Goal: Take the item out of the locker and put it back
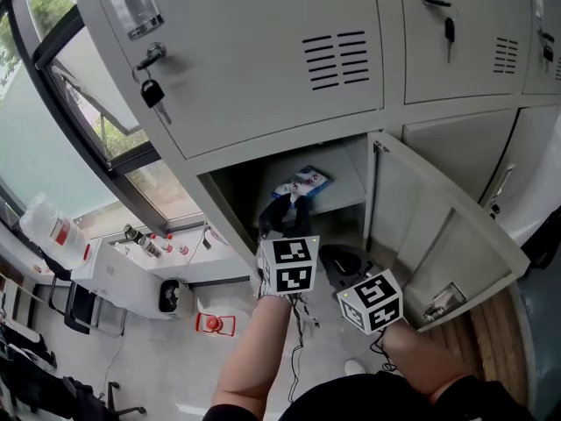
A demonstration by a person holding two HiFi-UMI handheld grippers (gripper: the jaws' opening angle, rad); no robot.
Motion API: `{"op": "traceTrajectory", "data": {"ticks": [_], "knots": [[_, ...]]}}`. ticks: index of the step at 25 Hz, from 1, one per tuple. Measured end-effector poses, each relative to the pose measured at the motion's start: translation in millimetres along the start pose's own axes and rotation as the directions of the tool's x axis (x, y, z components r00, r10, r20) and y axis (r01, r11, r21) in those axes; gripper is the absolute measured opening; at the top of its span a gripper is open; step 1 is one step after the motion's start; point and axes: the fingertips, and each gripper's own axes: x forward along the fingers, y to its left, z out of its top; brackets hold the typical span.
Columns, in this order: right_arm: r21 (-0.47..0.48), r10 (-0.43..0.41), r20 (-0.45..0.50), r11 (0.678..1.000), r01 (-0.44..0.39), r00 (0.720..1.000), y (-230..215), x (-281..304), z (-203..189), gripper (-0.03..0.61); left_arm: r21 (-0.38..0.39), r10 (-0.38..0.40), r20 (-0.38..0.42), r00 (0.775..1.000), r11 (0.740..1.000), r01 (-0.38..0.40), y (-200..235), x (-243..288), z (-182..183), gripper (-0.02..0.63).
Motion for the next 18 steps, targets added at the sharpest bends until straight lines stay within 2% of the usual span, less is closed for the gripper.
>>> {"op": "traceTrajectory", "data": {"ticks": [7, 11, 18], "knots": [[0.002, -0.005, -0.006, 1.0, 0.005, 1.0, 0, 5, -1, 0.052, 0.005, -0.02, 0.003, 1.0, 1.0, 0.019, -1, 5, -2, 0.119], [0.0, -0.006, -0.013, 1.0, 0.006, 1.0, 3, 7, -4, 0.052, 0.0, -0.036, 0.025, 0.999, 0.999, 0.036, -1, 3, 1, 0.189], [-0.001, -0.011, -0.017, 1.0, 0.011, 1.0, 7, 5, -6, 0.052, 0.015, -0.042, 0.069, 0.997, 0.999, 0.041, -2, -11, 14, 0.195]]}}
